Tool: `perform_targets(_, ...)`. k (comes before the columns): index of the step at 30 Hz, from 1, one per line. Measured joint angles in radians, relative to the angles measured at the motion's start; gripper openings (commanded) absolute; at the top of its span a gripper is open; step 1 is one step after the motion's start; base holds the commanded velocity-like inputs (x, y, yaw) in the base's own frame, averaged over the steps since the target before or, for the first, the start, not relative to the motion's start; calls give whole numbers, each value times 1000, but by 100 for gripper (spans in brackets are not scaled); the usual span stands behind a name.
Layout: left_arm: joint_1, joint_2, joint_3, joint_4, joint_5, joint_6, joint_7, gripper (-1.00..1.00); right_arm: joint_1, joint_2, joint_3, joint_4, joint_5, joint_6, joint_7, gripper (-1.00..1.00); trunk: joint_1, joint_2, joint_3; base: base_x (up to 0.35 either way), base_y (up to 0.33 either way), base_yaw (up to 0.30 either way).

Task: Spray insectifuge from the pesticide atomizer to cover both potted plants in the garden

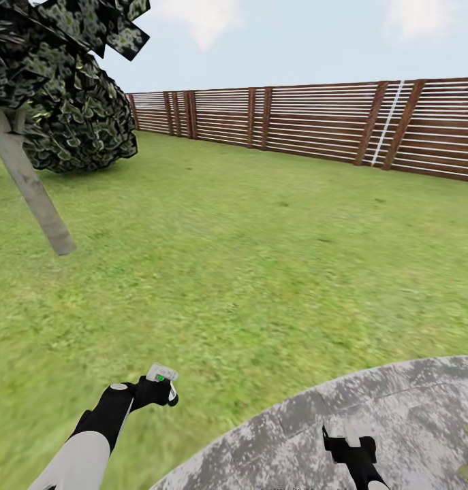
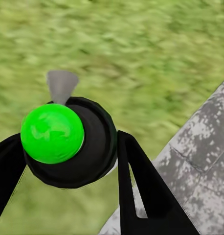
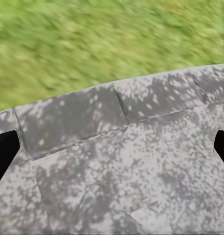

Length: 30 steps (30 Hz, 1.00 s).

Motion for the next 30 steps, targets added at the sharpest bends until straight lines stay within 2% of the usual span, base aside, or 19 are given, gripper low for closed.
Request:
perform_targets(9, 0, 0, 1, 0, 0, 0, 0, -100, 0, 1, 0, 1, 0, 0, 0, 100, 0, 0, 0, 92, 274, -288)
perform_targets(30, 0, 0, 0, 1, -5, -1, 0, -100, 0, 1, 0, 14, 0, 0, 1, 100, 0, 0, 0, 9, 9, -288)
